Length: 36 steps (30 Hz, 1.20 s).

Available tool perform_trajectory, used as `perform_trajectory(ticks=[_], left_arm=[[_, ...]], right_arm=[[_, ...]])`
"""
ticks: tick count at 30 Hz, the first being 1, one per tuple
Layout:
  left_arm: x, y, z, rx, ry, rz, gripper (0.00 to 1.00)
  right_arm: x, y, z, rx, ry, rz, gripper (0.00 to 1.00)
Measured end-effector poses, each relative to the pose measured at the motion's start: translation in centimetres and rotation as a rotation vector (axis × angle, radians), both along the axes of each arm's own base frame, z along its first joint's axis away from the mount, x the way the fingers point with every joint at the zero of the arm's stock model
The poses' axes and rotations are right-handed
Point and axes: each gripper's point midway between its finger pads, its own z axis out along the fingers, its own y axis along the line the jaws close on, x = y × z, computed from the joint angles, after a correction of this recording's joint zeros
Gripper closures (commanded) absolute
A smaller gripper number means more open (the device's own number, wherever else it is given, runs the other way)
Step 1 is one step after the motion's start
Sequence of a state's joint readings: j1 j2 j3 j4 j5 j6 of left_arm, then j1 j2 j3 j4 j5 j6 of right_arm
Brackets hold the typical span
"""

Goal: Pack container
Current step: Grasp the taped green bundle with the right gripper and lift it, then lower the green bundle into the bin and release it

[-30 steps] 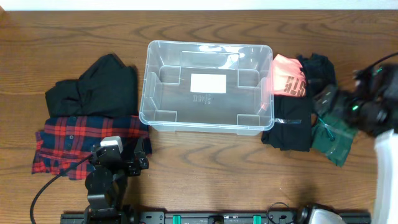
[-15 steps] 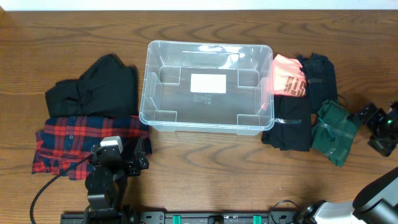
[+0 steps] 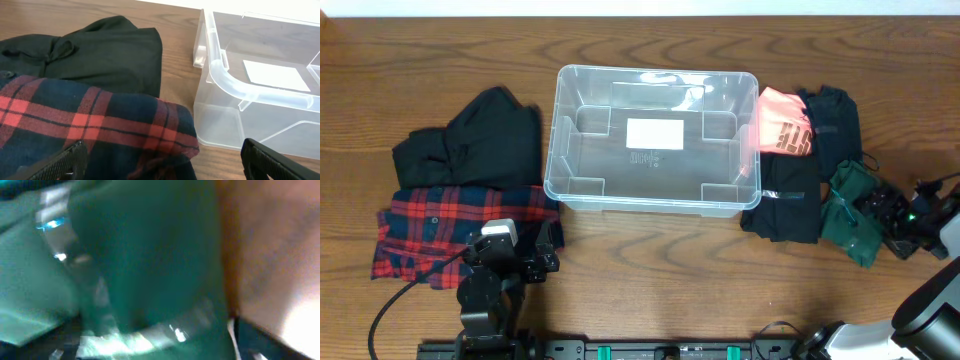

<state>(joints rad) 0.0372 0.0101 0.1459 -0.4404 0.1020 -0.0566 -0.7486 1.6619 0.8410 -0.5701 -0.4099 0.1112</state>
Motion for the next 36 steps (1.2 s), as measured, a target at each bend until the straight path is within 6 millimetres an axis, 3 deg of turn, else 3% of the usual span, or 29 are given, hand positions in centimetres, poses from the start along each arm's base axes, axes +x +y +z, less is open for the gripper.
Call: perform_trajectory(ticks=[1,2,8,11,13,17,20,23,29,32,36], left_arm=[[0.0,0.0,0.0,0.000,0.000,0.000,0.02],[0.0,0.0,0.0,0.000,0.000,0.000,0.02],[0.0,0.0,0.0,0.000,0.000,0.000,0.02],[0.0,0.0,0.0,0.000,0.000,0.000,0.02],[0.0,0.0,0.0,0.000,0.000,0.000,0.02],[0.0,0.0,0.0,0.000,0.000,0.000,0.02],[0.0,0.0,0.0,0.000,0.000,0.000,0.02],[0.0,0.0,0.0,0.000,0.000,0.000,0.02],[0.0,0.0,0.0,0.000,0.000,0.000,0.02],[0.0,0.0,0.0,0.000,0.000,0.000,0.02],[0.0,0.0,0.0,0.000,0.000,0.000,0.02]], right_arm=[[-0.1,0.3,-0.2,0.012,-0.002,0.002,0.54],[-0.2,0.5,-0.3,0.021,-0.003,0.004,0.59],[-0.4,1.8,0.3,0.082,-0.025,0.008,0.76],[-0.5,2.7,2.4,0.100,-0.062,0.012,0.87],[-0.7,3.4,4.9,0.095,-0.098,0.013,0.98],[-0.7,4.7,11.7,0.018,-0.226,0.047,0.99],[0.0,6.9,18.3,-0.091,-0.394,0.131,0.99],[0.5,11.3,24.2,-0.152,-0.593,0.262,0.99],[2.2,20.0,30.4,-0.034,-0.859,0.467,0.99],[4.1,24.3,32.4,0.059,-0.942,0.533,0.99],[7.3,31.0,32.1,0.180,-0.959,0.591,0.99]])
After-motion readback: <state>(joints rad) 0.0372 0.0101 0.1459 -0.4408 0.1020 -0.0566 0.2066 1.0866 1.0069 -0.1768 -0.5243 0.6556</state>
